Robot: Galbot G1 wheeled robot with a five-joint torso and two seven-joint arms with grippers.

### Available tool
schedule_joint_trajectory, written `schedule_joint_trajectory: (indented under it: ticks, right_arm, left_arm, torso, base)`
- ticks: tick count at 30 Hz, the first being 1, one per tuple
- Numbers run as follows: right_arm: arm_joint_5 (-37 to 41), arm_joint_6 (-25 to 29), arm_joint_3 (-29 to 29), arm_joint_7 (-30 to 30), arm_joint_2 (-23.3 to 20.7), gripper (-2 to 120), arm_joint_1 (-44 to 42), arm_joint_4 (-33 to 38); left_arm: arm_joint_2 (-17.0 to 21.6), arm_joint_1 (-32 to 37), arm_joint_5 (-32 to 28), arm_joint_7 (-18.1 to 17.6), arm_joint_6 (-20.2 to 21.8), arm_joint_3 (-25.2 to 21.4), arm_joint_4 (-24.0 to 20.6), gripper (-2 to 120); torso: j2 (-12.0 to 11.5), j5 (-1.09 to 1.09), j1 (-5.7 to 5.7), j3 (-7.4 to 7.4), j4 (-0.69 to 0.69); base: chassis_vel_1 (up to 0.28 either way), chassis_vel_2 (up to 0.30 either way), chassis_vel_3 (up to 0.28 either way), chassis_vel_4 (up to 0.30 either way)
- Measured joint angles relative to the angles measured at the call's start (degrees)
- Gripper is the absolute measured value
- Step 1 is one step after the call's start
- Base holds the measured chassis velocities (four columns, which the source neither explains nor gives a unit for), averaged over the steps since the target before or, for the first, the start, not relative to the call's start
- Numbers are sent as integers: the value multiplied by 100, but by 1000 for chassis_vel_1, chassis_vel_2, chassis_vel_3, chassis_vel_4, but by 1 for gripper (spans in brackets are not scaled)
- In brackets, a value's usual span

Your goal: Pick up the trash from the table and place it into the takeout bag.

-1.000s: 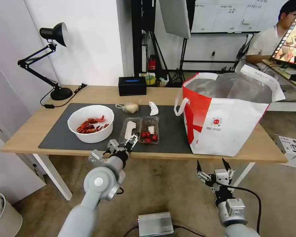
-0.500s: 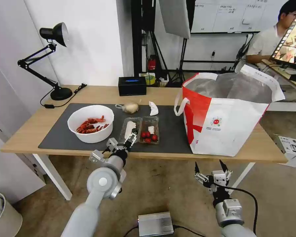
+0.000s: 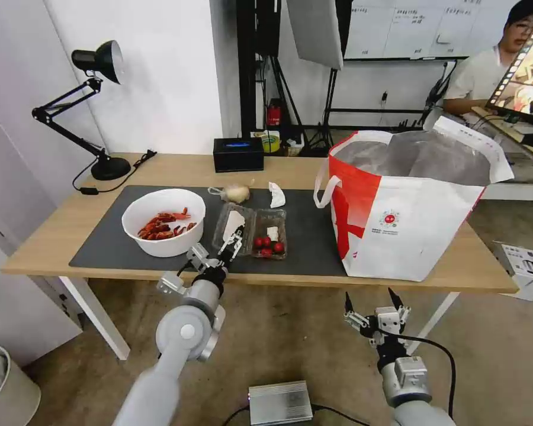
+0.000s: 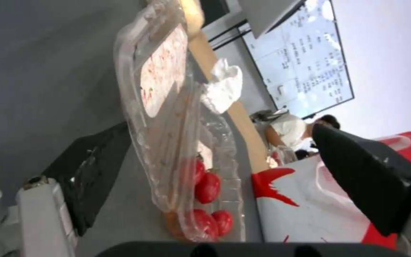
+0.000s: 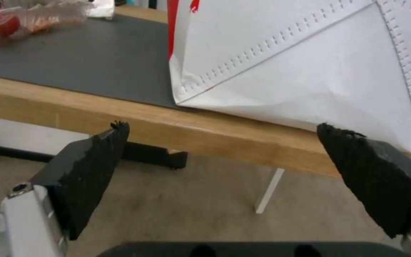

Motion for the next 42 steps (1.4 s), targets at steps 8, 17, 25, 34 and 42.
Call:
schedule_joint_trajectory:
  ticks: [8, 17, 25, 34, 42]
  right_arm:
    - [2, 89, 12, -43, 52, 100, -14, -27]
    - [25, 151, 83, -92, 59, 100, -36, -39]
    - [27, 157, 55, -98, 85, 100, -36, -43]
    - [33, 157, 83, -100, 99, 100, -37, -32]
    - [111, 165, 118, -134, 180, 100, -48, -40]
  left_arm:
    - [24, 47, 276, 467, -145, 83, -22, 100]
    - [78, 272, 1055, 1268, -212, 227, -34, 100]
    - [82, 355, 1798, 1733, -259, 284, 50, 100]
    - [103, 403, 2385, 2342, -336, 416, 176, 100]
    - [113, 531, 2976, 2732, -327, 401, 276, 100]
  torso:
    - [0, 0, 0, 0, 0]
    - [0, 0, 0, 0, 0]
    - [0, 0, 0, 0, 0]
    - [0, 0, 0, 0, 0]
    - [0, 0, 0, 0, -1]
  base:
    - [0, 0, 0, 0]
    - [0, 0, 0, 0]
    - [0, 0, 0, 0]
    - [0, 0, 0, 0]
    - [0, 0, 0, 0]
